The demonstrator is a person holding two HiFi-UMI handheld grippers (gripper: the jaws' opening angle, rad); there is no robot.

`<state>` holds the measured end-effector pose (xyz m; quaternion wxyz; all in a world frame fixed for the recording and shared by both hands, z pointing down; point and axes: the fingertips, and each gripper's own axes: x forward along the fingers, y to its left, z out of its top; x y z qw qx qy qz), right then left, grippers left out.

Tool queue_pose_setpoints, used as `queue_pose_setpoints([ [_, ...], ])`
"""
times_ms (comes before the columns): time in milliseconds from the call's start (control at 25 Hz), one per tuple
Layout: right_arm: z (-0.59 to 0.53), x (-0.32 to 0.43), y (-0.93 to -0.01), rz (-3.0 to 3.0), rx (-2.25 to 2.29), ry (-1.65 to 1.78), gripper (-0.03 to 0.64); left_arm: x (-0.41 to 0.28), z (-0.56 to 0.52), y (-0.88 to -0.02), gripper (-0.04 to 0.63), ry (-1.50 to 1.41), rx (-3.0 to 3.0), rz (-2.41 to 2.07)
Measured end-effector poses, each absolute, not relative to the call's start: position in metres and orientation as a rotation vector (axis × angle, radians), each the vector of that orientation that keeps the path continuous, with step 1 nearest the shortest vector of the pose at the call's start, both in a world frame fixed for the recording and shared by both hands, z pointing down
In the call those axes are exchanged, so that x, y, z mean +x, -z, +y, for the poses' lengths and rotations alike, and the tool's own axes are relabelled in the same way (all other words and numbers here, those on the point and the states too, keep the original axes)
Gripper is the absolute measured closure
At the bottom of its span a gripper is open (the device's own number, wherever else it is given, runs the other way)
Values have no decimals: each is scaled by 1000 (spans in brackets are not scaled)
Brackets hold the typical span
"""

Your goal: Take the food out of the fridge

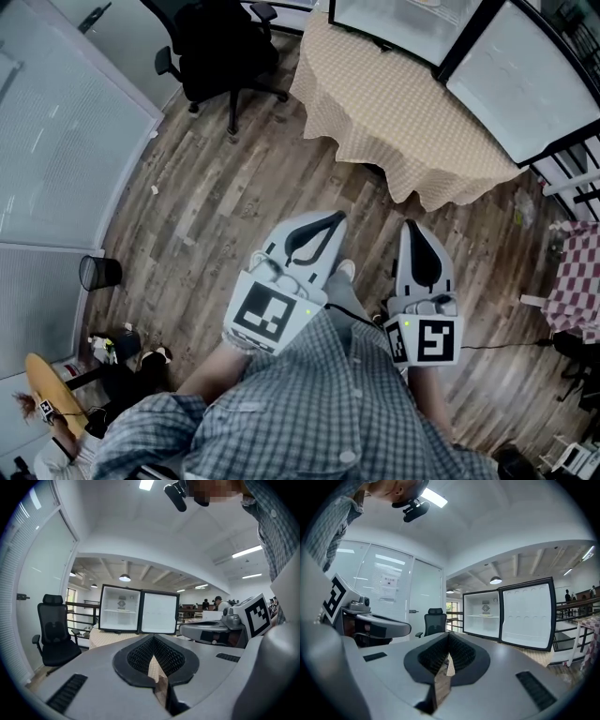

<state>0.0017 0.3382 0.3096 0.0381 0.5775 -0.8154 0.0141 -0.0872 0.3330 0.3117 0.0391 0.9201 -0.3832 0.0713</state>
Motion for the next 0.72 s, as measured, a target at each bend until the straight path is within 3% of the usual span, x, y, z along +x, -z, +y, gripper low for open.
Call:
queue_pose_setpoints([
  [720,212,100,-295,-2545,1751,10,607,15,211,-294,589,-146,2809,-1213],
])
